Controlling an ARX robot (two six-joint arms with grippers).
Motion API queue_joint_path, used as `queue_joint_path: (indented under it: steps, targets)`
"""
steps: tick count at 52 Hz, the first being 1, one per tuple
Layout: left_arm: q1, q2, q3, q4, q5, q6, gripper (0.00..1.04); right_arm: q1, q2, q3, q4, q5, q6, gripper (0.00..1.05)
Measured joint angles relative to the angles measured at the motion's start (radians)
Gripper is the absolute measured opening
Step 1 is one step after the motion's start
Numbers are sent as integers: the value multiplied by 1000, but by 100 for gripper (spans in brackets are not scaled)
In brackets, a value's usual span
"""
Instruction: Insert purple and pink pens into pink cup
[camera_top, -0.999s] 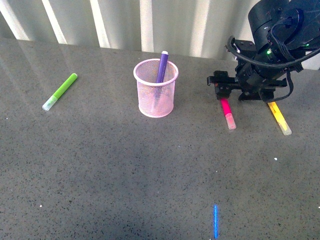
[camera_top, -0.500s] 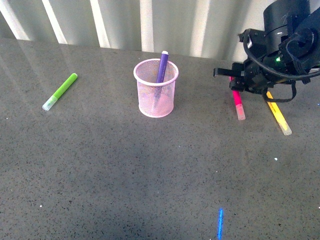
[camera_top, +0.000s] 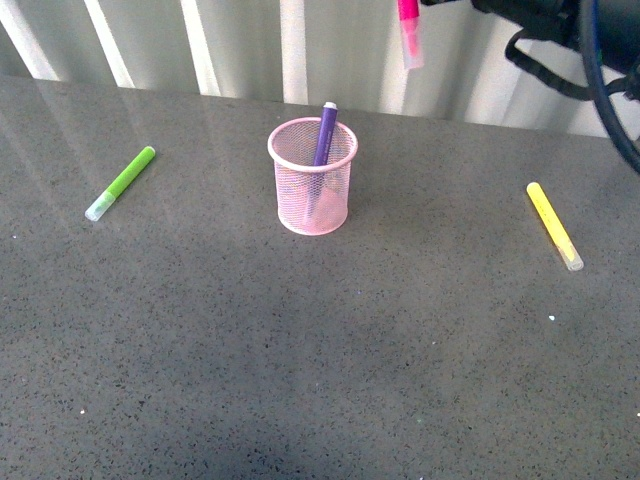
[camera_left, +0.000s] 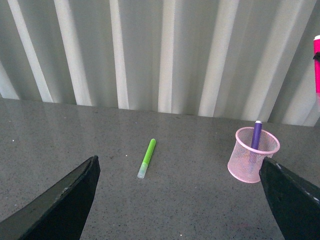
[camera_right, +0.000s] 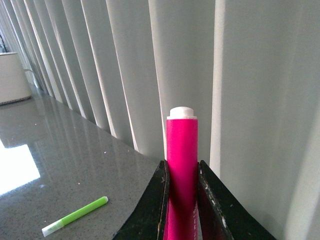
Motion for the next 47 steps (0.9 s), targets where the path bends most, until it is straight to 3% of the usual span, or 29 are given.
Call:
queue_joint_path:
  steps: [24,47]
  targets:
    - [0,0,0,0,0,0,98,86,211,237,-116,11,45,11]
    - [0,0,0,0,0,0,98,124,292,260,-115,8,64,11]
